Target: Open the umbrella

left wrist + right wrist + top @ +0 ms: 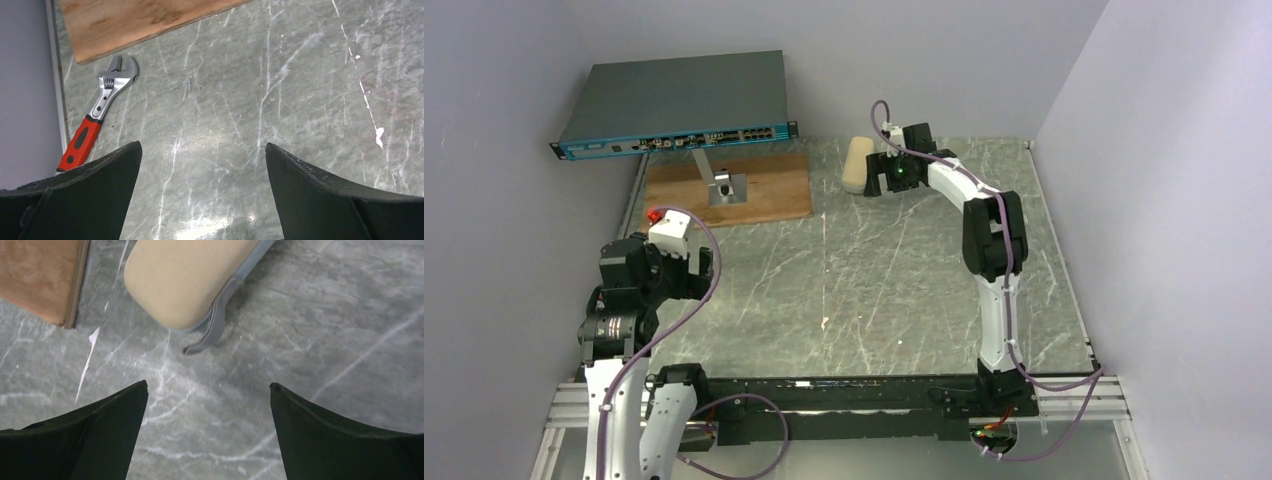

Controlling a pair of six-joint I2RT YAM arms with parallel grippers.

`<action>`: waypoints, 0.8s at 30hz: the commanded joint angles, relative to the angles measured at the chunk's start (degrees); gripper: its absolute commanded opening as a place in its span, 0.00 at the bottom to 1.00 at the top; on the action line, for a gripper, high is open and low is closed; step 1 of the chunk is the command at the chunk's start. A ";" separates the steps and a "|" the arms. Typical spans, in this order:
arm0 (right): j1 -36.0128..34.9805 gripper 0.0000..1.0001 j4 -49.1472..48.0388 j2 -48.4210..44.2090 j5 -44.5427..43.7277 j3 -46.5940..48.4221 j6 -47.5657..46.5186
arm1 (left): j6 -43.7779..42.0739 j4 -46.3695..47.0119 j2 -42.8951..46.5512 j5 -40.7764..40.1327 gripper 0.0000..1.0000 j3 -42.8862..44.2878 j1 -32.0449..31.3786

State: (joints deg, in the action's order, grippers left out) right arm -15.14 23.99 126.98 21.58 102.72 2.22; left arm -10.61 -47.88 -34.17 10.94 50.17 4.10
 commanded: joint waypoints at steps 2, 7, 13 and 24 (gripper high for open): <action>-1.31 0.92 -2.28 5.06 0.12 7.46 1.24 | 1.28 -0.24 0.02 0.23 1.00 1.61 2.98; -1.57 0.73 -2.78 9.41 0.23 10.42 0.41 | -0.33 0.64 -0.73 -0.61 1.00 1.40 4.10; -1.58 0.44 -2.96 11.35 0.31 12.71 -1.05 | 0.90 1.46 -0.90 -1.24 1.00 1.25 4.90; -1.67 0.00 1.78 -0.76 7.74 0.37 -14.01 | -10.07 7.27 2.61 7.11 1.00 -5.05 5.04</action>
State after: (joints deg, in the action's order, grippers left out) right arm -16.71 22.59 135.61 23.03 108.62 -4.89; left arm -14.59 -45.67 -34.24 11.84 48.03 8.82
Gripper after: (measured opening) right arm 0.012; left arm 0.996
